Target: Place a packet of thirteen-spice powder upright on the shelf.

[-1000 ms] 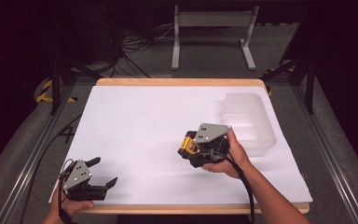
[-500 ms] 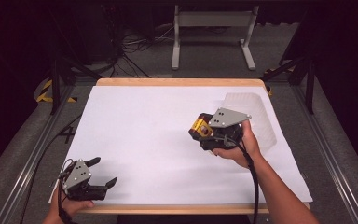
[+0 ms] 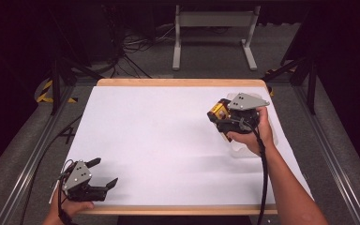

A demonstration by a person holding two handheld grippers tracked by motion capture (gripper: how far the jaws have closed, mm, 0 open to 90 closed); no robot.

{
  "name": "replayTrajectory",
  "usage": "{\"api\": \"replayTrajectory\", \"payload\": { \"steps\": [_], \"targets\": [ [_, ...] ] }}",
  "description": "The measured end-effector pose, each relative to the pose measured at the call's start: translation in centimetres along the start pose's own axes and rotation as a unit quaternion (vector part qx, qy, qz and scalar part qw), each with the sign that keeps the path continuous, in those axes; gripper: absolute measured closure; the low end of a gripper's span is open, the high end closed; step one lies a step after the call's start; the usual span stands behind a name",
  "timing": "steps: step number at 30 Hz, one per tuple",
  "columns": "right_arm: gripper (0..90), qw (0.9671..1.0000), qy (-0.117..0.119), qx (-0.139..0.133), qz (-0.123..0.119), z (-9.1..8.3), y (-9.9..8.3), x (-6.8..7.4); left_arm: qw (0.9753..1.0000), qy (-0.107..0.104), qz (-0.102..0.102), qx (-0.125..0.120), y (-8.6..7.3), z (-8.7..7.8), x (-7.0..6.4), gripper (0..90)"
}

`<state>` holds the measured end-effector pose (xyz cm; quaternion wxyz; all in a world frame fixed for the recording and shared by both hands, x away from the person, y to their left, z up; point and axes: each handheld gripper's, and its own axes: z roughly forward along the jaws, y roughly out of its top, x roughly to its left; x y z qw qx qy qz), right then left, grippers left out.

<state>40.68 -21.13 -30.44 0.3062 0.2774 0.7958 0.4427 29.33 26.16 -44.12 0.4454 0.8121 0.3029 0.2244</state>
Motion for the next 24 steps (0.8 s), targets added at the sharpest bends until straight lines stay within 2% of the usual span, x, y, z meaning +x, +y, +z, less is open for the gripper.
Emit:
{"api": "replayTrajectory", "payload": {
  "steps": [5, 11, 14, 20, 24],
  "targets": [
    [32.6, 0.9995, -0.027, 0.002, 0.015, 0.4, -0.3, -1.5, 1.0, -0.001, -0.001, 0.0, -0.1, 0.0, 0.0, 9.1],
    [32.6, 0.9967, -0.072, -0.003, 0.037, 1.0, -0.8, -3.1, 1.0, -0.002, 0.0, 0.0, -0.1, 0.0, 0.0, 9.1],
    [32.6, 0.9957, -0.079, -0.004, 0.048, 1.1, -1.1, -3.6, 1.0, -0.002, 0.001, 0.001, -0.1, 0.0, 0.0, 9.1],
    [32.6, 0.9915, -0.111, -0.001, 0.068, 1.7, -1.9, -5.0, 1.0, -0.003, 0.003, 0.002, -0.1, 0.0, 0.0, 9.0],
    [32.5, 0.9894, -0.119, 0.006, 0.083, 2.0, -2.5, -5.8, 1.0, -0.003, 0.004, 0.003, -0.1, 0.0, 0.0, 9.0]
  ]
}}
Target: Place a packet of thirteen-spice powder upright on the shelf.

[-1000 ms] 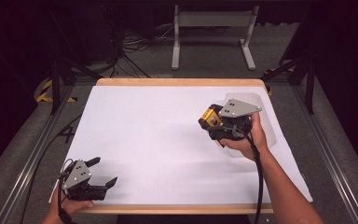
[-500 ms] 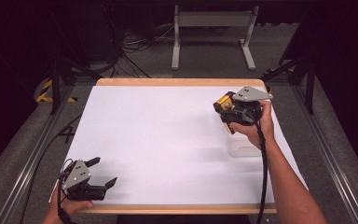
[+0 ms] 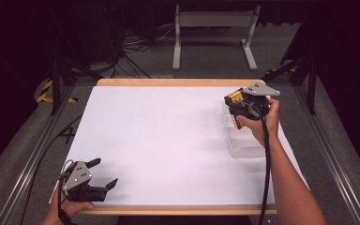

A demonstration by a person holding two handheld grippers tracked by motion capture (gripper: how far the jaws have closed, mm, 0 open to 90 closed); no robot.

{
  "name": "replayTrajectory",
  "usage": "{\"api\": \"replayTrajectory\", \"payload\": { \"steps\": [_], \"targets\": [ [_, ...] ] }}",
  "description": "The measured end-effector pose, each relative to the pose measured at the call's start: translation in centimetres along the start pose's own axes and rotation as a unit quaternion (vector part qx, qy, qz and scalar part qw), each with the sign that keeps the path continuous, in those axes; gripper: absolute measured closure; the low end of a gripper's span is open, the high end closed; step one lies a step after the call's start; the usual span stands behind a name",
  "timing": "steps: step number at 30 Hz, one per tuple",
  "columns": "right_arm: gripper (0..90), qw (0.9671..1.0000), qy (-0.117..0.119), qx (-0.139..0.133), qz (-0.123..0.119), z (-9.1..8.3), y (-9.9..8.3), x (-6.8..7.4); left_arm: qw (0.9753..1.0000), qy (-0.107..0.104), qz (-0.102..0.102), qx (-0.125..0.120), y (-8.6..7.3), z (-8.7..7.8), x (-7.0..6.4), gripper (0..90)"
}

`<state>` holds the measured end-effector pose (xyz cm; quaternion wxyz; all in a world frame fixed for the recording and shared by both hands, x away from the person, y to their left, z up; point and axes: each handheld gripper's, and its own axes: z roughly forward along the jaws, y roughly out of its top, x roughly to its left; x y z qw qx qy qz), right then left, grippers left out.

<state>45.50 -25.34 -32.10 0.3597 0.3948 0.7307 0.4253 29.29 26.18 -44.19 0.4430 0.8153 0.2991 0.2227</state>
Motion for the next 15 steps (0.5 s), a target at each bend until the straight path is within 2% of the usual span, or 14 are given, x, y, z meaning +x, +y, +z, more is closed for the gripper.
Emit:
{"api": "replayTrajectory", "payload": {
  "steps": [8, 15],
  "targets": [
    [32.5, 0.9997, -0.01, 0.013, 0.018, 0.7, -0.7, -1.0, 1.0, 0.0, 0.001, -0.001, 0.0, 0.0, 0.0, 9.0],
    [32.4, 0.9993, -0.018, 0.014, 0.028, 0.5, -1.0, -1.5, 1.0, 0.001, 0.0, -0.002, 0.0, -0.1, 0.0, 9.0]
  ]
}}
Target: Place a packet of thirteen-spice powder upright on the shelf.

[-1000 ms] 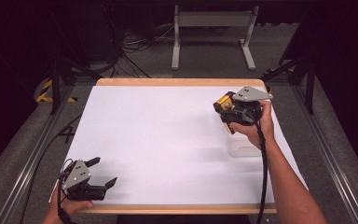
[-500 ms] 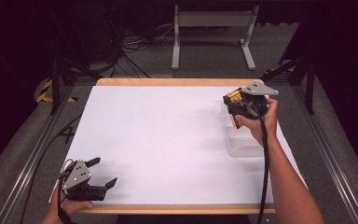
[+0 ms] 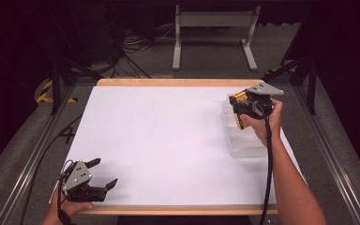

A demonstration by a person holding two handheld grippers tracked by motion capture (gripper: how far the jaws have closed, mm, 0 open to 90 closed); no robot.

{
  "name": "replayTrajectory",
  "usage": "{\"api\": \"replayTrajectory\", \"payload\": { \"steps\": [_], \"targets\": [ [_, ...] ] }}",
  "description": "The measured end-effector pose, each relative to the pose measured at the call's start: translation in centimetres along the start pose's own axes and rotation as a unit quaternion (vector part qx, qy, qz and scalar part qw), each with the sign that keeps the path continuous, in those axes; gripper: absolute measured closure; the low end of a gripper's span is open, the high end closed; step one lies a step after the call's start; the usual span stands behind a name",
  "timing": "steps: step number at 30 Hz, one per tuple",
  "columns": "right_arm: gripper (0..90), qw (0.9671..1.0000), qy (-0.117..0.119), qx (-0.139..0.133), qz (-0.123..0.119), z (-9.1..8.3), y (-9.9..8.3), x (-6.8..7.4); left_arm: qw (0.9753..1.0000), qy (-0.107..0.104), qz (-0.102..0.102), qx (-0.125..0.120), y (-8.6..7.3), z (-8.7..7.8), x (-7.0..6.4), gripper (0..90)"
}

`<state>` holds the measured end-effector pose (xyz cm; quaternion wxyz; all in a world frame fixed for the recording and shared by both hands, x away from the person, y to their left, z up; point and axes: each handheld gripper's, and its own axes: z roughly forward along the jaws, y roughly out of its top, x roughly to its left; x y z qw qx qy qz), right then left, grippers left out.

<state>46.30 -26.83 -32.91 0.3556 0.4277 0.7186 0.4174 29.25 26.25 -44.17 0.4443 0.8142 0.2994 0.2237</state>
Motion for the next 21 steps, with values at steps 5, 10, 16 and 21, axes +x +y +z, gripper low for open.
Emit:
{"api": "replayTrajectory", "payload": {
  "steps": [5, 10, 16, 21],
  "targets": [
    [32.4, 0.9999, -0.011, 0.003, 0.001, 0.2, -0.1, -0.4, 1.0, 0.0, -0.002, -0.001, 0.1, 0.0, 0.0, 9.0],
    [32.3, 0.9997, -0.019, 0.012, 0.004, 0.9, -0.4, -0.8, 1.0, -0.001, -0.001, -0.001, 0.0, 0.1, 0.0, 9.0],
    [32.1, 0.9997, -0.016, 0.011, 0.014, 0.3, -0.4, -1.1, 1.0, 0.001, -0.002, -0.002, 0.0, 0.0, 0.0, 9.0],
    [32.3, 0.9992, -0.034, 0.007, 0.018, 0.1, -0.5, -1.7, 1.0, 0.003, -0.003, -0.008, 0.1, -0.1, 0.1, 9.0]
  ]
}}
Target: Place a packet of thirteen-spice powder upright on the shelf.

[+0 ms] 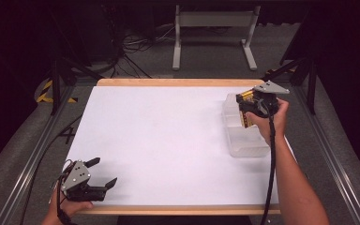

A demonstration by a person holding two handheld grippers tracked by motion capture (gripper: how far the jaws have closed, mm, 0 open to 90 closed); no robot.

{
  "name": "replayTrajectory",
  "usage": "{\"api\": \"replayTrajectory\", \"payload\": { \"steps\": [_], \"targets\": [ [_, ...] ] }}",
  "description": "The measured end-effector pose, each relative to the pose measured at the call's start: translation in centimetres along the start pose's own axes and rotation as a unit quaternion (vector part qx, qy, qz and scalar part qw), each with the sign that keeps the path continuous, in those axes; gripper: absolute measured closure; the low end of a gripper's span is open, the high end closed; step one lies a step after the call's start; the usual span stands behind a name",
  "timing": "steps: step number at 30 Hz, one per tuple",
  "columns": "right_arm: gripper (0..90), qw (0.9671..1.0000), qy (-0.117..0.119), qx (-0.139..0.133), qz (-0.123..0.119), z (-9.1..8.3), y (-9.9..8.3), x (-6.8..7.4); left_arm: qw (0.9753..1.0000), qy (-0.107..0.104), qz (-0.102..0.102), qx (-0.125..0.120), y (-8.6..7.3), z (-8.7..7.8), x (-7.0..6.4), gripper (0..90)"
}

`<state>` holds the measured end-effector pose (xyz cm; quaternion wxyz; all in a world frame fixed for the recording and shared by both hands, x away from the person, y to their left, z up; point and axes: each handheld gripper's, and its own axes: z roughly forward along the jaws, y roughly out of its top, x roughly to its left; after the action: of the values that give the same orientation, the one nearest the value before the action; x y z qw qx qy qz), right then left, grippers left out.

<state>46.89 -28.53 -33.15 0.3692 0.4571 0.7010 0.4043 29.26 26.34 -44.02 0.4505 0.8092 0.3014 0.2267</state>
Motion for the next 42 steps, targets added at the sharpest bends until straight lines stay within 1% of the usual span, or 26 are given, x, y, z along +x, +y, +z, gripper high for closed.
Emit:
{"api": "replayTrajectory", "payload": {
  "steps": [4, 7, 9, 11, 12, 14, 18, 20, 27, 34, 37, 38, 41, 42],
  "targets": [
    [32.2, 1.0, -0.003, 0.006, -0.005, 0.4, -0.1, 0.0, 1.0, -0.003, 0.0, 0.002, 0.0, 0.1, 0.0, 9.0],
    [32.1, 0.9999, 0.0, 0.013, 0.005, 0.4, -0.3, 0.1, 1.0, -0.003, 0.0, 0.002, -0.1, 0.0, 0.0, 9.0],
    [31.8, 0.9999, 0.0, 0.016, 0.004, 0.1, -0.5, 0.1, 1.0, -0.004, 0.002, 0.002, -0.1, 0.0, 0.0, 9.0],
    [31.1, 0.9995, -0.003, 0.032, 0.001, -0.1, -0.7, 0.2, 1.0, -0.004, 0.002, 0.001, -0.1, 0.0, 0.0, 9.0],
    [32.0, 0.9995, -0.001, 0.033, 0.001, -0.2, -0.8, 0.2, 1.0, -0.003, 0.002, 0.0, -0.1, -0.1, 0.0, 9.0],
    [34.4, 0.9996, 0.003, 0.028, 0.002, -0.7, -0.8, 0.2, 1.0, -0.003, 0.002, 0.0, -0.1, -0.1, 0.0, 9.0],
    [35.5, 0.9992, 0.006, 0.038, -0.007, -1.1, -0.8, 0.3, 1.0, -0.003, 0.003, 0.0, 0.0, -0.1, -0.1, 8.9],
    [36.4, 0.9992, 0.008, 0.038, -0.008, -1.1, -0.9, 0.3, 1.0, -0.002, 0.003, -0.001, 0.0, -0.1, -0.1, 8.9],
    [36.1, 0.9987, 0.018, 0.048, -0.01, -1.1, -1.3, 0.4, 1.0, -0.004, 0.003, 0.0, 0.0, -0.2, 0.0, 8.9],
    [36.1, 0.9983, 0.029, 0.047, -0.021, -1.8, -1.0, 0.7, 1.0, -0.004, 0.004, -0.001, 0.0, -0.2, 0.0, 8.9],
    [36.0, 0.9976, 0.039, 0.05, -0.025, -2.2, -1.0, 0.7, 1.0, -0.004, 0.004, -0.001, 0.0, -0.2, 0.0, 8.9],
    [36.0, 0.9977, 0.038, 0.049, -0.028, -2.3, -1.0, 0.7, 1.0, -0.004, 0.003, -0.001, 0.0, -0.2, 0.0, 8.9],
    [36.0, 0.9975, 0.043, 0.048, -0.027, -2.6, -0.9, 0.7, 1.0, -0.004, 0.002, -0.001, -0.1, -0.2, 0.0, 8.9],
    [35.8, 0.9971, 0.047, 0.05, -0.033, -2.9, -0.9, 0.8, 1.0, -0.004, 0.002, -0.002, 0.0, -0.2, 0.0, 8.9]
  ]
}}
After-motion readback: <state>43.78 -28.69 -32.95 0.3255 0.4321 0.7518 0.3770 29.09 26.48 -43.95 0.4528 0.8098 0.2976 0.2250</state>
